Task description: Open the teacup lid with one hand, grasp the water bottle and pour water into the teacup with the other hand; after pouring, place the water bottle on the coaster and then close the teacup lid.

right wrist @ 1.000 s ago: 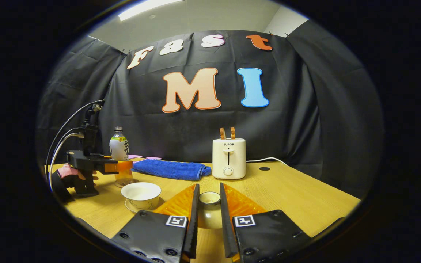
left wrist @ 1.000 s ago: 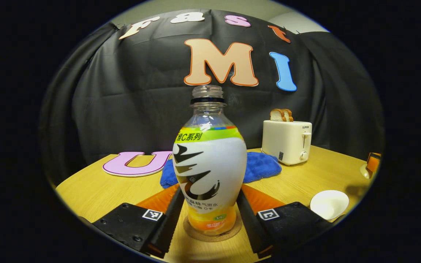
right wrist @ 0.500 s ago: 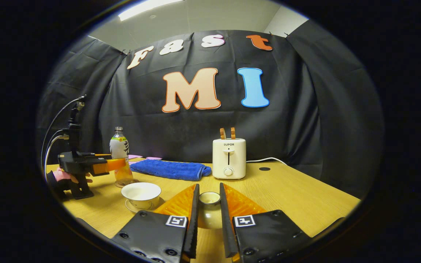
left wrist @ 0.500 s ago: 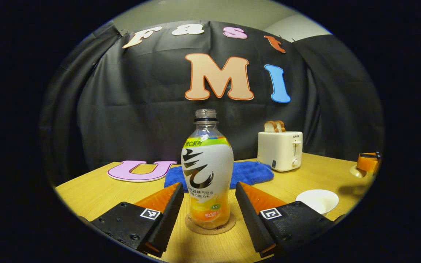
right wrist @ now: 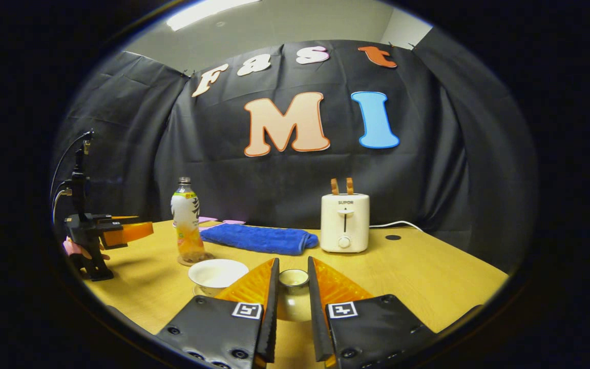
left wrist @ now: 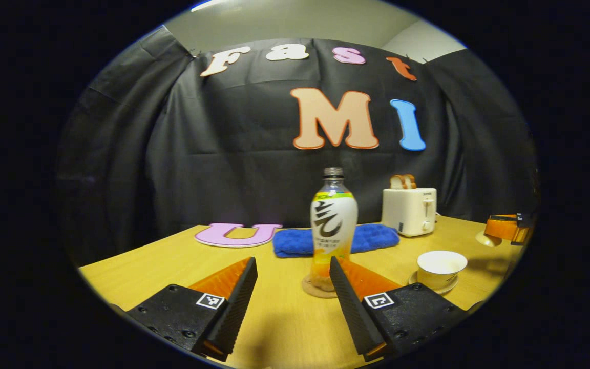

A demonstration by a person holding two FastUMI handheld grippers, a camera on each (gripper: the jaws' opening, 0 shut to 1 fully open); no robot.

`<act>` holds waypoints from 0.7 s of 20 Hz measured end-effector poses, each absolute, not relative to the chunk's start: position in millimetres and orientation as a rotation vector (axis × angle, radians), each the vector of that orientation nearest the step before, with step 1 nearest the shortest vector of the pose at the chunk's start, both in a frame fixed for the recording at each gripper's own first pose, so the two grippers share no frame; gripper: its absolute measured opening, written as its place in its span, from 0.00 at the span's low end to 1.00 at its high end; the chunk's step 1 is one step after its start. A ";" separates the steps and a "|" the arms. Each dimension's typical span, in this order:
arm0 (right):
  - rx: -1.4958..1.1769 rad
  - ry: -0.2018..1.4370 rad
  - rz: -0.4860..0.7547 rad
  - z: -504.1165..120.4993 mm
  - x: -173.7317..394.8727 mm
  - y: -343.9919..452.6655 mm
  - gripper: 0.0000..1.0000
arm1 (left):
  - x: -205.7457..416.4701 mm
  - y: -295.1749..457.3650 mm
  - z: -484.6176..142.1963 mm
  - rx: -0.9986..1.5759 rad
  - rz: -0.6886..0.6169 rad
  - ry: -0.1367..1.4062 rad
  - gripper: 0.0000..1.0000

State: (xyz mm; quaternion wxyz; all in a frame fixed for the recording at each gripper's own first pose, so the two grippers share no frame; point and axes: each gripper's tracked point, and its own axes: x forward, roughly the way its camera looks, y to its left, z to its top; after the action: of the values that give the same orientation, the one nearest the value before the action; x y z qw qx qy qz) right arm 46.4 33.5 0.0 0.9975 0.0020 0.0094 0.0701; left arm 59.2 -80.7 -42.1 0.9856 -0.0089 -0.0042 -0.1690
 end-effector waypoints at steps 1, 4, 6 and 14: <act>0.005 0.020 0.154 -0.3 49.1 39.4 0.33 | 54.4 -72.4 -40.8 -0.017 -0.312 -0.013 0.83; 0.007 0.021 0.191 -0.6 55.3 58.5 0.33 | 47.8 -41.0 -42.3 -0.013 -0.216 -0.009 0.83; 0.009 0.025 0.238 -1.7 59.7 77.1 0.33 | 45.6 -16.8 -42.1 -0.010 -0.122 -0.004 0.88; -0.008 0.101 0.412 -14.3 75.1 140.8 0.33 | 43.0 -18.0 -43.9 -0.013 -0.116 -0.006 0.90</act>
State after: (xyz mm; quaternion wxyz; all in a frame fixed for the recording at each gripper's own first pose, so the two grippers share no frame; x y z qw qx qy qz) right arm 75.1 140.8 -14.3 0.9776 -0.0038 0.0503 0.2043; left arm 43.0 -18.0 -43.9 0.9983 -0.0066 -0.0028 -0.0582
